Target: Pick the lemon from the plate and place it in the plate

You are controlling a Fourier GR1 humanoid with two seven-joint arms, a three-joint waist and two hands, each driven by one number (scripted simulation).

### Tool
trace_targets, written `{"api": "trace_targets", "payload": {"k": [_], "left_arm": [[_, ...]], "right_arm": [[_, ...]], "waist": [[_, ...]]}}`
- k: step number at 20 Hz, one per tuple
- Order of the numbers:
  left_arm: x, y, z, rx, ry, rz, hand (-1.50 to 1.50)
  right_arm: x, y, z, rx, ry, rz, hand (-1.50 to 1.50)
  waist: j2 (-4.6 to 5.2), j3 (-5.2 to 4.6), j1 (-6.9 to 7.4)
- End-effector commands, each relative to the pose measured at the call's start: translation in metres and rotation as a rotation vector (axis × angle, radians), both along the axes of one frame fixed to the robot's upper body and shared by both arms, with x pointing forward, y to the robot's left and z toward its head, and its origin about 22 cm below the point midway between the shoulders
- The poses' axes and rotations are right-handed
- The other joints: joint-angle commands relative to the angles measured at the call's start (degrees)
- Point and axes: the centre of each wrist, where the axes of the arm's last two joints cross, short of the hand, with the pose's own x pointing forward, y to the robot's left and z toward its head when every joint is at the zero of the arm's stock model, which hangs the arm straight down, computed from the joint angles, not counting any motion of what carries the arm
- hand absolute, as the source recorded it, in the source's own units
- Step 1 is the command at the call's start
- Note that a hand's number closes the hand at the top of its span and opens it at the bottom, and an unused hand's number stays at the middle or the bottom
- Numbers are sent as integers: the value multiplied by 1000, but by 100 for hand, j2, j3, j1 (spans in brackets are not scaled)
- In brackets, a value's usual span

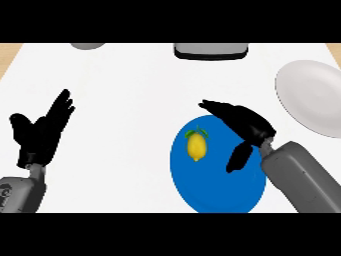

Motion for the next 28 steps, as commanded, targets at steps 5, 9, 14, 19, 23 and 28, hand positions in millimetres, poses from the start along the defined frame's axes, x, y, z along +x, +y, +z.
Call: {"api": "trace_targets", "payload": {"k": [5,9,14,19,23,28], "left_arm": [[-3,-5,0,-2,-11,12,0],[-4,-11,-6,2,7,12,0],[-14,-7,-9,5,-8,13,0],[1,14,8,4,5,-12,0],[-8,-10,13,-13,-4,-4,0],[16,-1,7,9,-7,9,0]], "right_arm": [[2,48,-25,-128,71,24,-150],[16,48,-30,-135,72,19,-150],[12,47,-35,-167,66,4,-150],[18,75,-31,-208,52,17,-150],[22,70,-29,-243,83,39,-150],[22,71,-47,-253,126,186,150]], "waist": [[5,2,29],[9,2,30],[2,2,11],[6,1,13],[1,2,23],[18,1,3]]}}
